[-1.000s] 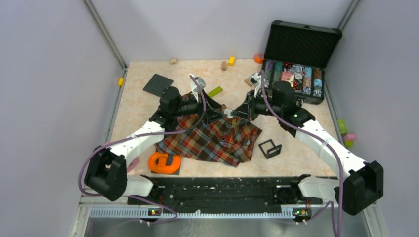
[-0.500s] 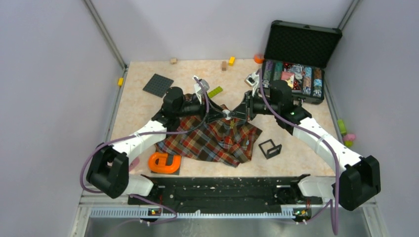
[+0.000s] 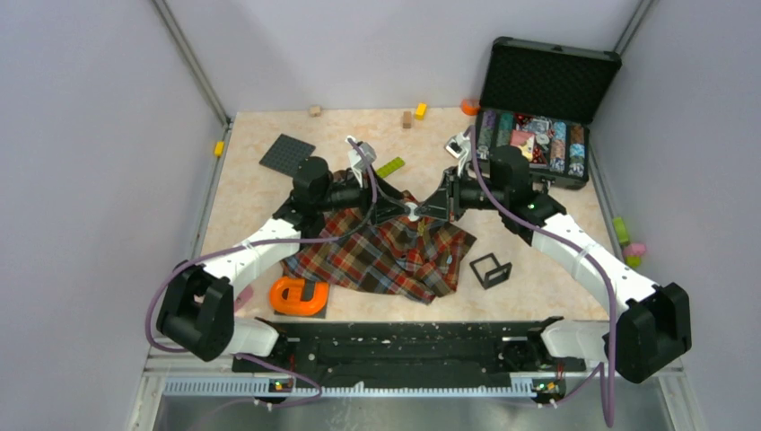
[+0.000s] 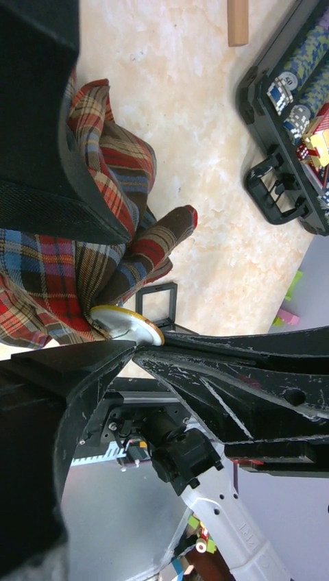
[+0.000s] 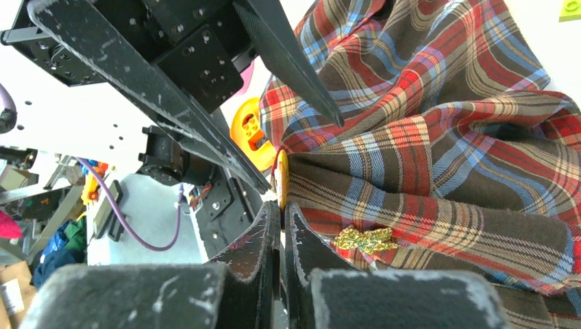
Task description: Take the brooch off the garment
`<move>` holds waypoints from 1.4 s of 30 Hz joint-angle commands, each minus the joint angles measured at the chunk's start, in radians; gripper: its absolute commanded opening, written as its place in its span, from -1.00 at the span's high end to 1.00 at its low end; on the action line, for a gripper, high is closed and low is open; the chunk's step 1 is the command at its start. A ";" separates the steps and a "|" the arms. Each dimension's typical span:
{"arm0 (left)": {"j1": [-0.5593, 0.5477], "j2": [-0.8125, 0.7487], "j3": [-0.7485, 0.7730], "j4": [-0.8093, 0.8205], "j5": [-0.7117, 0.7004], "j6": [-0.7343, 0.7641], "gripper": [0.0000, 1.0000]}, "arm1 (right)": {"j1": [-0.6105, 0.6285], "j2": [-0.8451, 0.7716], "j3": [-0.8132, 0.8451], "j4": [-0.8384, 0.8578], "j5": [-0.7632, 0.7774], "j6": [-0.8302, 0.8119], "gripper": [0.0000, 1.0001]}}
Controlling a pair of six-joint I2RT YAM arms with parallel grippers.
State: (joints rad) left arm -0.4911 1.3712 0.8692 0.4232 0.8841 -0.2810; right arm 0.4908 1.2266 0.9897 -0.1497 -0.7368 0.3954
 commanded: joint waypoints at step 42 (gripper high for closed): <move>0.062 0.003 -0.049 0.383 0.295 -0.286 0.31 | -0.003 0.024 0.079 0.202 -0.221 0.040 1.00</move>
State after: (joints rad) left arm -0.4332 1.4220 0.8204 0.8944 1.1885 -0.6685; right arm 0.4896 1.2419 1.0027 -0.0257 -0.9146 0.4103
